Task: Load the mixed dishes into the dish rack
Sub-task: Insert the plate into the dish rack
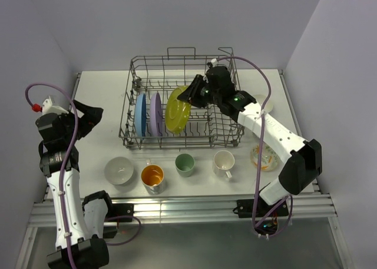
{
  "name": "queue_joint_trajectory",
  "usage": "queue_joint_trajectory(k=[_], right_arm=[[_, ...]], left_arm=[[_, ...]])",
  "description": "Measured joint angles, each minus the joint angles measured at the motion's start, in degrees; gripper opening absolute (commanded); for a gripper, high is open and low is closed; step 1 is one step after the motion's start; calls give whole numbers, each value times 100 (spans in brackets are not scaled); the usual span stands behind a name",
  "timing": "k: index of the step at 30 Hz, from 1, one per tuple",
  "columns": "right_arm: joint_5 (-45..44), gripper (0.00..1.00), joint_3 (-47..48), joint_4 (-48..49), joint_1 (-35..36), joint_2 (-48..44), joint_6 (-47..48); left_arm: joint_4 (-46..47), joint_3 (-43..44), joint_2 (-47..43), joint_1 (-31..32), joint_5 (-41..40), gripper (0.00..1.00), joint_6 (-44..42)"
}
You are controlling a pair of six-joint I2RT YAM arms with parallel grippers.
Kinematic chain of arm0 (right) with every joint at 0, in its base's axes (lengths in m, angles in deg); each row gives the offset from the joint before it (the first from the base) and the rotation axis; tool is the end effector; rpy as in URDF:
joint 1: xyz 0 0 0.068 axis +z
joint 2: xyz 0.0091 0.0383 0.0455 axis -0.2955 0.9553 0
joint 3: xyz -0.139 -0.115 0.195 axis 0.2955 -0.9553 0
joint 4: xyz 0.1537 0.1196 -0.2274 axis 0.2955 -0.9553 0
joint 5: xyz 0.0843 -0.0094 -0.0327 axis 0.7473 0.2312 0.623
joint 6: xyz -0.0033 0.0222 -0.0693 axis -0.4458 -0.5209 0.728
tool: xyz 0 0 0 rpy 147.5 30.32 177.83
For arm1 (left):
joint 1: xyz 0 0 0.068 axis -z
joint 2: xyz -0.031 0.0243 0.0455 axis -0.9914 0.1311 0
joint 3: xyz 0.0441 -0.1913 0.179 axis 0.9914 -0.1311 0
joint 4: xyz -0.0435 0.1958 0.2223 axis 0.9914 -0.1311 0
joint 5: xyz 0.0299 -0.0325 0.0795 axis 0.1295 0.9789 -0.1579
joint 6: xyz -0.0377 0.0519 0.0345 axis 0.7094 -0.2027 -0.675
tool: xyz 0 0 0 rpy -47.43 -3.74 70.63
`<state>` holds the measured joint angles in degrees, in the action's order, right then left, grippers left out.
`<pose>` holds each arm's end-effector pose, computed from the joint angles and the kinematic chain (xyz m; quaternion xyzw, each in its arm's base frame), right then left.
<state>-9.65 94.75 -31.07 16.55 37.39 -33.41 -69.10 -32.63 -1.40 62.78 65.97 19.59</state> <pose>0.3392 0.2416 0.3437 0.0738 0.8383 0.4244 0.3342 0.2251 0.0595 0.3367 -0.2979 0.7538 -0.2197 0.5429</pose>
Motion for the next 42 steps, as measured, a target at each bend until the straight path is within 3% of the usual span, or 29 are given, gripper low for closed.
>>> queue_joint_trajectory(k=[18, 42], right_arm=[[-885, 0, 179, -273, 402, 181, 4], [-1423, 0, 935, -564, 660, 1045, 249]], left_arm=[[0, -48, 2, 0, -2, 93, -39], [-2, -50, 0, 0, -52, 93, -138]])
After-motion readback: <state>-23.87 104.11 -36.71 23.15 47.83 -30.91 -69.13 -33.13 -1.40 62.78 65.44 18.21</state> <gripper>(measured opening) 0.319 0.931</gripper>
